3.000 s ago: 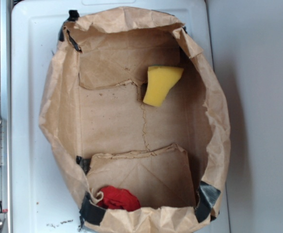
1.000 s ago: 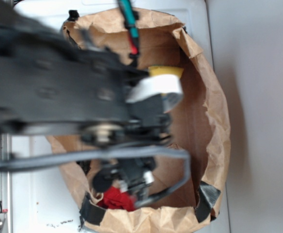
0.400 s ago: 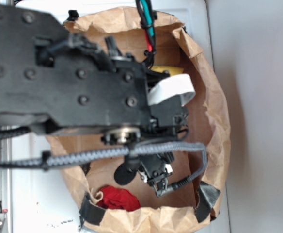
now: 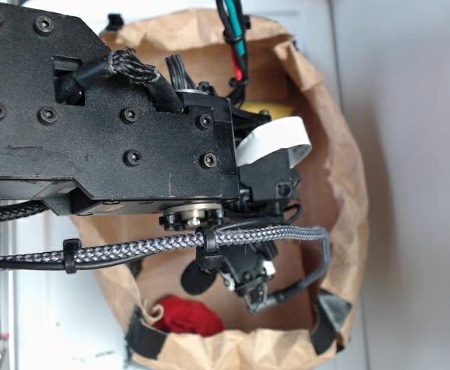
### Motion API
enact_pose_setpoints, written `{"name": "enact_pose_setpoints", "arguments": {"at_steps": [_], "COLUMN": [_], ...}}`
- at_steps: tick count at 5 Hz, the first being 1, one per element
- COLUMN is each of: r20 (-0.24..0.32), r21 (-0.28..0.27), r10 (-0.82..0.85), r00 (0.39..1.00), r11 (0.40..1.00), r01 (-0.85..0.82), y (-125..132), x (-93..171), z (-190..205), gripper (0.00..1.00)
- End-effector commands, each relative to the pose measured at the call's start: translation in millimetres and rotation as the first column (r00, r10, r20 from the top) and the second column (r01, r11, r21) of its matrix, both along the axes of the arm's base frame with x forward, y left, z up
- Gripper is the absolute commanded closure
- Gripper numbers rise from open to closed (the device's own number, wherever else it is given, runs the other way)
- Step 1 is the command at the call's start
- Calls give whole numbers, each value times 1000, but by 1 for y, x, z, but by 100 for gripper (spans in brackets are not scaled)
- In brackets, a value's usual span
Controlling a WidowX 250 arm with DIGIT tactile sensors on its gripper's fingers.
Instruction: Grab the green sponge.
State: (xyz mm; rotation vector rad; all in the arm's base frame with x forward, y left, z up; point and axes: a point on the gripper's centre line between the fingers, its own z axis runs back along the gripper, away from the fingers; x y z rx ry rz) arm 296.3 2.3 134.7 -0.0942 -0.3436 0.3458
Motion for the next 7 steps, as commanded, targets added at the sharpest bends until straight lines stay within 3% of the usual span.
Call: {"name": "enact_pose_setpoints", "arguments": {"at_steps": [1, 3, 4, 6, 7], "r20": [8, 54, 86, 130, 143], "r21": [-4, -44, -66, -57, -54], "r10": [175, 344, 346, 361, 376], "r00": [985, 938, 934, 923, 916], "r11": [985, 939, 938, 932, 927], "r01": [-174, -342, -341, -357, -372], "y": [15, 33, 40, 60, 57], "x": [28, 35, 31, 30, 35], "z": [0, -20, -21, -33, -44], "gripper": [0, 0, 0, 0, 0]}}
